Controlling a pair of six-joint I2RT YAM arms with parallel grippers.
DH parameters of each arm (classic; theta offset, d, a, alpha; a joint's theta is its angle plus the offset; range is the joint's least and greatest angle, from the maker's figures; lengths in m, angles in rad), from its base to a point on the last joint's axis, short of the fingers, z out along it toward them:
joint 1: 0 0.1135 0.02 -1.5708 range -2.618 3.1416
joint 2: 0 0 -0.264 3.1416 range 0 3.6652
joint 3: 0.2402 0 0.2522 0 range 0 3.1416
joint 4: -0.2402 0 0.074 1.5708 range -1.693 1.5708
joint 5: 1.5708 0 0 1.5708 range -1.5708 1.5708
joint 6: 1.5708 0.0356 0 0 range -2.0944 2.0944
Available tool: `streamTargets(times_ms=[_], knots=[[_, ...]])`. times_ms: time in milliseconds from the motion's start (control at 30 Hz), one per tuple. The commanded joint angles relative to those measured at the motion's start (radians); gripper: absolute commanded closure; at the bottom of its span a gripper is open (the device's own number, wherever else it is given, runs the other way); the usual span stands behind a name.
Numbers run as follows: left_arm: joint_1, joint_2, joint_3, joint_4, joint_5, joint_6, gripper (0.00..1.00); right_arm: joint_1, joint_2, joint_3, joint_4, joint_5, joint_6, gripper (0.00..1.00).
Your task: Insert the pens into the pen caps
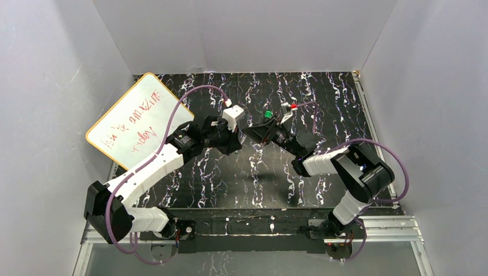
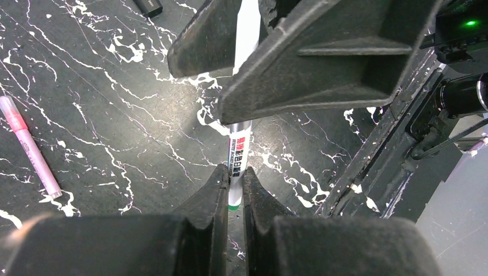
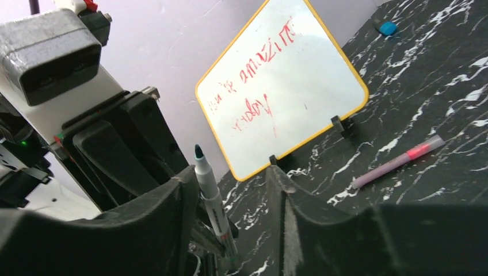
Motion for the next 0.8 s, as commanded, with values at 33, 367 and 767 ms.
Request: streamTargets(times_ms=[33, 367, 767], knots=[[-0.002, -0.009, 0.016, 0.001, 0.029, 0.011, 1.0, 0.008, 0.034, 0.072, 0.06, -0.033, 0.024, 0.54], [-0.001, 0.002, 0.006, -0.001, 0.001, 0.007, 0.94, 0.009, 0.062, 0.094, 0.048, -0.052, 0.043, 0.99], [-0.001, 0.027, -0.042, 0.076, 0.043, -0.025, 0.68, 0.009, 0.1, 0.113, 0.103, -0.071, 0.104, 0.99]])
